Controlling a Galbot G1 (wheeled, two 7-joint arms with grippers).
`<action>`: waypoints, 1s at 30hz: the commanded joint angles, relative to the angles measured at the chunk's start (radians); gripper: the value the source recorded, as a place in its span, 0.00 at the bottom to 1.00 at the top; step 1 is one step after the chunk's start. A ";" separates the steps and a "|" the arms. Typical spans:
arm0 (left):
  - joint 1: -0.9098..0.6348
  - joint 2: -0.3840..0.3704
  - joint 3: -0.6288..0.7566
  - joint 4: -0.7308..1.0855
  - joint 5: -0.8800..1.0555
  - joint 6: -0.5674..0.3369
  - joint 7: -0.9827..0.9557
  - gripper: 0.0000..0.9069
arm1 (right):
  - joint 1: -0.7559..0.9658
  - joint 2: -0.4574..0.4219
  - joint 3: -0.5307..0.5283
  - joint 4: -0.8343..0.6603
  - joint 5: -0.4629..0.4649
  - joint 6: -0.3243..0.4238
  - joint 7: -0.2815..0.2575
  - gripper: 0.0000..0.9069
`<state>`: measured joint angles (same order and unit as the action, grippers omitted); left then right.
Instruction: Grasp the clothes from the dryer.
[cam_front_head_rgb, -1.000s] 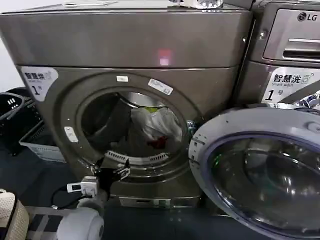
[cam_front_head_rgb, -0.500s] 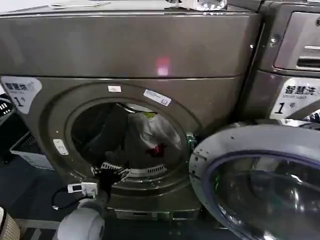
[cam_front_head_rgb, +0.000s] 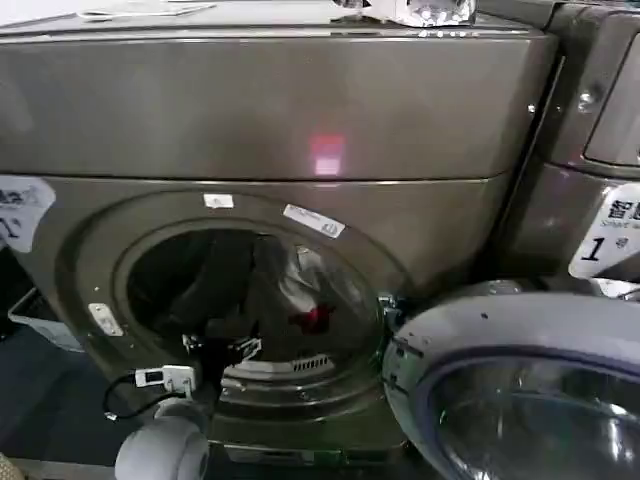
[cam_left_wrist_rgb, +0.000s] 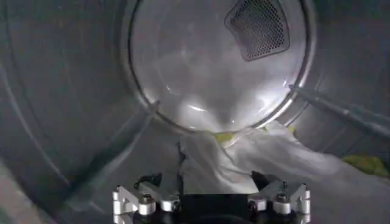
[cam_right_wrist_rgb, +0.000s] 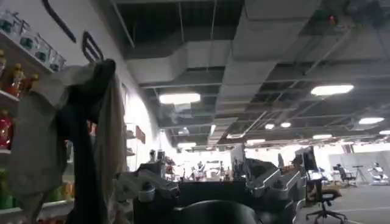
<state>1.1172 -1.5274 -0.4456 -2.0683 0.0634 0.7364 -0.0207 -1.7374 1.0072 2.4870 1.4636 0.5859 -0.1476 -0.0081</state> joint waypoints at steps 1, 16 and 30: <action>-0.228 -0.018 0.005 0.288 0.026 -0.075 0.002 1.00 | 0.000 0.000 0.000 0.000 0.001 0.001 0.001 1.00; -0.478 -0.037 -0.025 0.558 0.948 -0.297 0.674 1.00 | -0.008 -0.004 -0.002 0.009 0.002 0.001 -0.001 1.00; -0.596 -0.018 -0.016 0.662 1.434 -0.871 1.205 1.00 | -0.010 -0.009 -0.006 0.023 0.002 0.000 -0.002 1.00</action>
<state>0.5956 -1.5498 -0.4592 -1.4693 1.2181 0.1799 0.8016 -1.7484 0.9968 2.4814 1.4834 0.5879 -0.1468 -0.0102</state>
